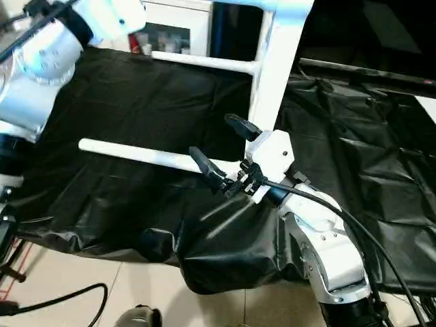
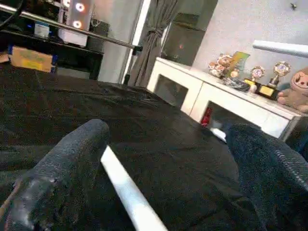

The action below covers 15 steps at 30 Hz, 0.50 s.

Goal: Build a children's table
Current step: Flip table

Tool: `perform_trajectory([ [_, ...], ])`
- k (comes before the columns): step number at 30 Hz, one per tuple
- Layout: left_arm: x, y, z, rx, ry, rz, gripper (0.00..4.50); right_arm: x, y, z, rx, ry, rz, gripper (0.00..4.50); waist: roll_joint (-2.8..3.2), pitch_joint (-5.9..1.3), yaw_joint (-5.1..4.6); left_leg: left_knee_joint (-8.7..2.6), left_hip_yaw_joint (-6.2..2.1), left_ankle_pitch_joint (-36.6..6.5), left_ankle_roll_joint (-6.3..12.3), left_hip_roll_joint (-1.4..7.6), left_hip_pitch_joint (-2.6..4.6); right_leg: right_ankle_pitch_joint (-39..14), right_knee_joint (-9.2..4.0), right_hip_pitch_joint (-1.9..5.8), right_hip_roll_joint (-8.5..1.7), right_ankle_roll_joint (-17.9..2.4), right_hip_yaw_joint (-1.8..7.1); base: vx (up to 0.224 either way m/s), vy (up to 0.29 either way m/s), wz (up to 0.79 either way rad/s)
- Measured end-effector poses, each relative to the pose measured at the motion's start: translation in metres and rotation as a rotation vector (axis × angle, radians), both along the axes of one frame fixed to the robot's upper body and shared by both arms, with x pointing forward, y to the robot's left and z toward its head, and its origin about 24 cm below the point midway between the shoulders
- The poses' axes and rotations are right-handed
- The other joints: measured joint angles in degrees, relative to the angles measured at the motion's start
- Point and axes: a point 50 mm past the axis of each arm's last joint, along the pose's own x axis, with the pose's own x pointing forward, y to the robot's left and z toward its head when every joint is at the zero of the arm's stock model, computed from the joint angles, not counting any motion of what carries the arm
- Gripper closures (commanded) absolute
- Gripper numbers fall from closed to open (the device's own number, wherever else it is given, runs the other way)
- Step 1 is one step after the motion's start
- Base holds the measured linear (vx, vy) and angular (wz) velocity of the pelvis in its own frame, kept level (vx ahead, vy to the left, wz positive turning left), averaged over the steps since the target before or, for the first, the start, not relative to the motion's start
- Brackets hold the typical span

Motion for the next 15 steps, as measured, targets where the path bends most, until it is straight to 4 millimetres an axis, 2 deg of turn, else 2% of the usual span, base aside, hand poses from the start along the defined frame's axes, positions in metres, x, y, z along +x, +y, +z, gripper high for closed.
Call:
perform_trajectory([
  [5, 0.004, 0.001, 0.001, -0.037, 0.088, 0.024, 2.2, 0.0, 0.0, 0.0, 0.0, 0.001, 0.006, 0.08, 0.3, -0.1, 0.02, 0.0, 0.0, 0.0, 0.0, -0.02, 0.05, 0.0, 0.0, 0.04, -0.02, 0.0, 0.0, 0.0, 0.0, 0.0],
  [10, 0.009, 0.003, -0.003, -0.095, 0.155, 0.067, 2.2, 0.0, 0.0, 0.0, -0.006, 0.001, 0.008, 0.08, 1.2, -0.35, 0.05, -0.01, 0.0, 0.0, 0.0, -0.05, 0.06, -0.1, 0.0, 0.05, -0.06, 0.2, 0.0, 0.0, 0.0, 0.0],
  [15, 0.014, 0.006, -0.004, -0.159, 0.195, 0.101, 2.19, 0.001, -0.002, -0.001, -0.01, 0.006, 0.005, 0.08, 1.75, -0.56, 0.05, -0.1, 0.0, 0.0, 0.0, -0.06, 0.05, -0.1, 0.0, 0.0, -0.06, 0.2, -0.01, 0.0, 0.0, 0.0],
])
